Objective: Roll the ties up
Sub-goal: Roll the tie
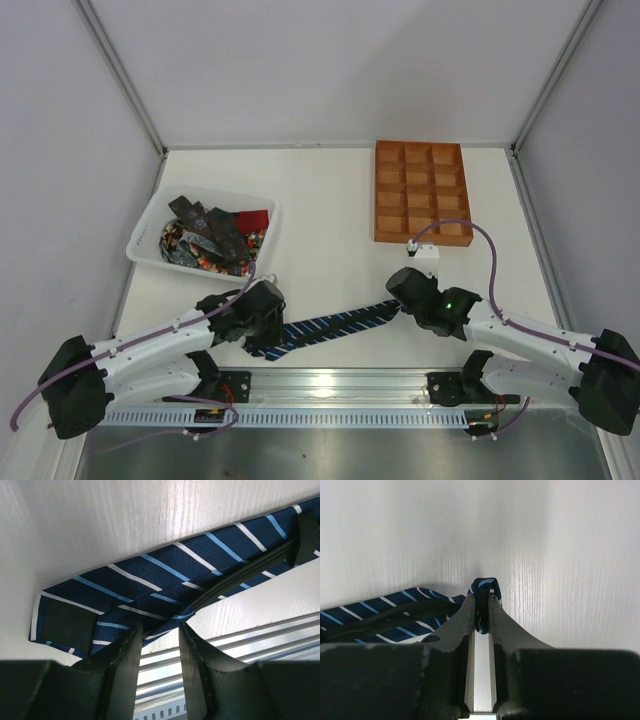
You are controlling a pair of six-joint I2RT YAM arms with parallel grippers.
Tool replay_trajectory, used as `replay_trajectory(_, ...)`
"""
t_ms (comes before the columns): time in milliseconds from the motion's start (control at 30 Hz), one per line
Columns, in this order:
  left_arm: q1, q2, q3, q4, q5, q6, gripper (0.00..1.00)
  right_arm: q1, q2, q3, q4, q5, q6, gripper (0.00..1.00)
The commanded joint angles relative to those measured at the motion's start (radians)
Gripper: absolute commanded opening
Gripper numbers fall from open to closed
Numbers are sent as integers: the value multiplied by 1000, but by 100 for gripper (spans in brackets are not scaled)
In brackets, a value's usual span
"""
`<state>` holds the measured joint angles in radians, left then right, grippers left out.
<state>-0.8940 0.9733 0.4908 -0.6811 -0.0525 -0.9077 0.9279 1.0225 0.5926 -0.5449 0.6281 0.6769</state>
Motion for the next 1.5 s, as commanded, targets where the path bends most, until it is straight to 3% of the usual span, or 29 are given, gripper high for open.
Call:
replay_trajectory(0, 4, -33, -31, 26, 43, -33, 41, 3, -12, -5, 30, 18, 3, 0)
replay_trajectory(400, -3, -68, -95, 124, 123, -42, 21, -6, -10, -11, 33, 9, 18, 0)
replay_trajectory(467, -3, -84, -93, 120, 120, -34, 21, -9, -12, -10, 33, 4, 16, 0)
replay_trajectory(600, -3, -79, -103, 130, 129, -30, 31, -14, -12, -11, 40, -2, 12, 0)
replay_trajectory(667, -3, -73, -115, 140, 141, -28, 30, -17, -10, -11, 40, -7, 10, 0)
replay_trajectory(867, -3, -59, -120, 152, 148, -25, 14, -21, -10, -17, 49, -16, 13, 0)
replay_trajectory(933, -3, -71, -107, 140, 141, -25, 0, -21, -7, -16, 49, -18, 16, 0)
replay_trajectory(1167, 7, -35, 46, 26, -9, 55, 1, -21, -2, -11, 49, -13, 21, 0)
replay_trajectory(1467, 102, 152, 120, 32, 13, 144, 1, -23, -25, -10, 13, 8, 27, 0)
